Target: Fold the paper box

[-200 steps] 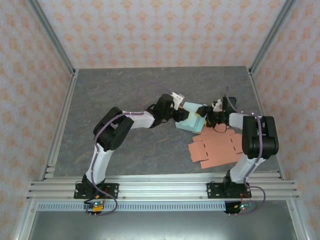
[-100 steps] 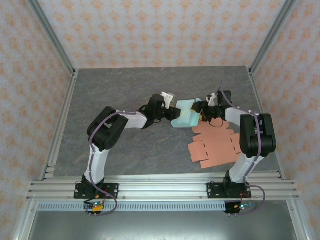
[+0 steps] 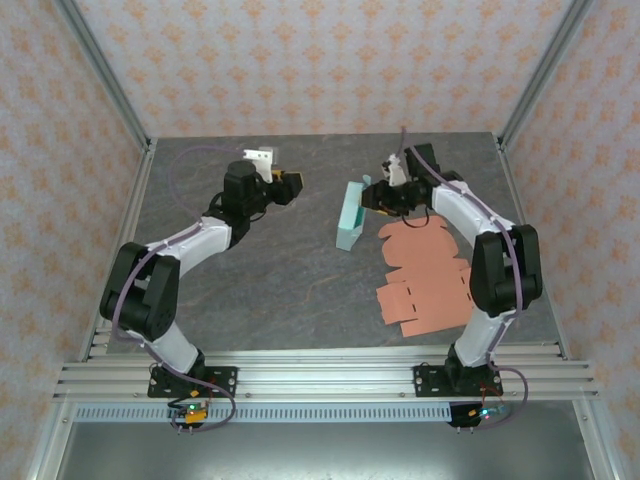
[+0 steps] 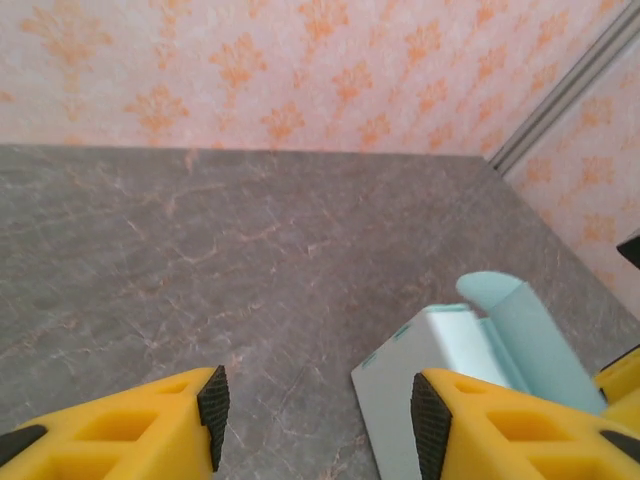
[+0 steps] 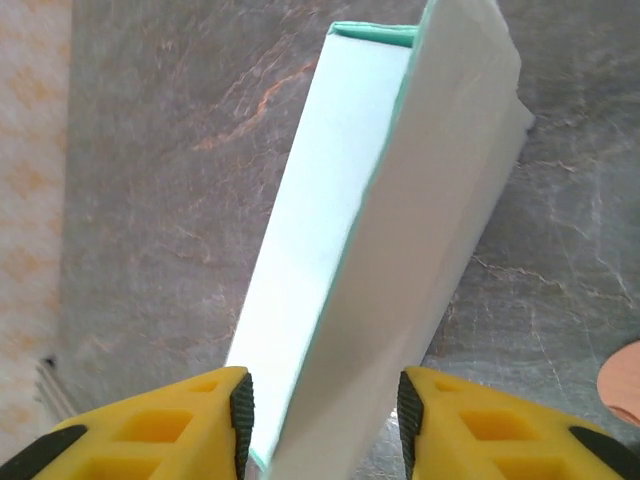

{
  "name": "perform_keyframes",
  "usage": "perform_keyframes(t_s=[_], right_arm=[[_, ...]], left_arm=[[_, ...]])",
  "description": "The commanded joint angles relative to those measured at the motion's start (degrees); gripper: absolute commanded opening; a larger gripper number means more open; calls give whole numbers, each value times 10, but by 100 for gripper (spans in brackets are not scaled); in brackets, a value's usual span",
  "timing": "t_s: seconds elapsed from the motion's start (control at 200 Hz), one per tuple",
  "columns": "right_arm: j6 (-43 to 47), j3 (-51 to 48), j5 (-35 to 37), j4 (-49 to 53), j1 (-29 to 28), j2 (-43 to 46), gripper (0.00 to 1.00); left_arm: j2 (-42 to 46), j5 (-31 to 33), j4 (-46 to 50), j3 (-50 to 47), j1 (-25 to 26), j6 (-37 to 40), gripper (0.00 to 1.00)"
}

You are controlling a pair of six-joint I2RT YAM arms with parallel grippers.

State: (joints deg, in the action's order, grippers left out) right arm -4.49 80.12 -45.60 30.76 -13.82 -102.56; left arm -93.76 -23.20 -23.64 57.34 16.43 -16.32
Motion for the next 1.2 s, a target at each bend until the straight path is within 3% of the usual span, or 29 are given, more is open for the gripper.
perform_keyframes(t_s=[0.0,0.08,0.185,0.24,0.29,0.37,0.486,0.676,0.886,1.121,1.196], right_arm=[[94,51,81,106,-19,-20,43],[101,80,116,135,-27,-34,47],[33,77,129,119,-27,-34,75],[-15,62,112,95,-27,-29,81],[-67,41,86,59,-27,-22,100],[-152,4,59,-3,-28,-8,99],[-214,-4,79,-34,-38,-3,99],[-244,55,165,17,-70,-31,99],[-247,111,201,63,-94,-81,100],[-189,227,282,179,-131,-162,81],[-158,253,293,205,-136,-176,68]], left_arm=[[3,21,15,-20,-4,-21,57],[-12,1,16,-12,-3,-30,57],[-44,-35,10,-7,-3,-62,56],[-59,-50,-11,-14,0,-85,55],[-68,-50,-28,-24,5,-98,54],[-75,-38,-27,-29,17,-103,54],[-75,1,-11,-36,25,-105,54],[-66,54,57,-29,18,-108,53],[-32,136,127,-34,17,-98,54],[2,201,212,-25,6,-92,54],[9,200,219,-28,-2,-95,54]])
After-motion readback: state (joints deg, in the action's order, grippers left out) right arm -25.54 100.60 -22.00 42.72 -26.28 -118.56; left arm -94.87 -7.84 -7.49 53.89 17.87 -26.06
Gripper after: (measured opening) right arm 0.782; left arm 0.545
